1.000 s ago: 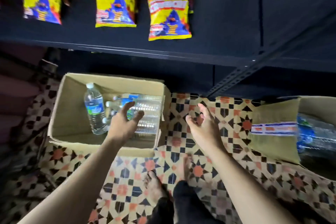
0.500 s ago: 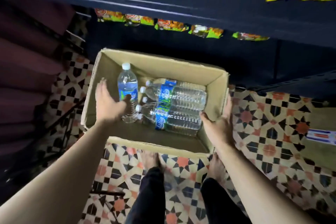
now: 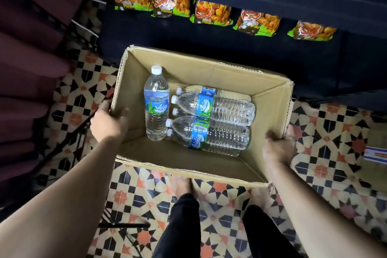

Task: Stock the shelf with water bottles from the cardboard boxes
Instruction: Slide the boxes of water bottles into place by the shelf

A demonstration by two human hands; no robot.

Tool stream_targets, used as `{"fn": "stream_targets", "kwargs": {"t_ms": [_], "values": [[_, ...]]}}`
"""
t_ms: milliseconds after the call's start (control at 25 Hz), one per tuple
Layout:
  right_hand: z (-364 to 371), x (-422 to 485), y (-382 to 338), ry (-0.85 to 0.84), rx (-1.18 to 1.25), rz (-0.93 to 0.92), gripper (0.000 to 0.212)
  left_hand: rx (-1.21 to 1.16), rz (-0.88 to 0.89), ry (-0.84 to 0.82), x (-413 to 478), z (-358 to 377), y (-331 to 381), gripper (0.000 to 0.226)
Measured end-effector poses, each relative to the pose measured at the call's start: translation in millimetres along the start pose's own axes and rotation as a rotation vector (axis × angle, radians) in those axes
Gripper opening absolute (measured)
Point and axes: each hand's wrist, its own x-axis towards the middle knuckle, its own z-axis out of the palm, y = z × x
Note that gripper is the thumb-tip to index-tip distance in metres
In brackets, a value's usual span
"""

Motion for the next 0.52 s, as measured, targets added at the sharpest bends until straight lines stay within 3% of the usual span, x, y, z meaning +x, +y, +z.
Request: {"fn": "stream_targets", "kwargs": {"t_ms": [200,520], "values": [[7.3,2.9,-0.9,0.072,-0.193,0.028,0.042,0.062,-0.029,-0.060,6.9,5.8,-3.2,0.043],[-0.9,7.9,2.8,0.072,-0.380,-0.094,0.046,0.010,-0.094,0.041,-3.4,9.2,6.8,0.035]]}}
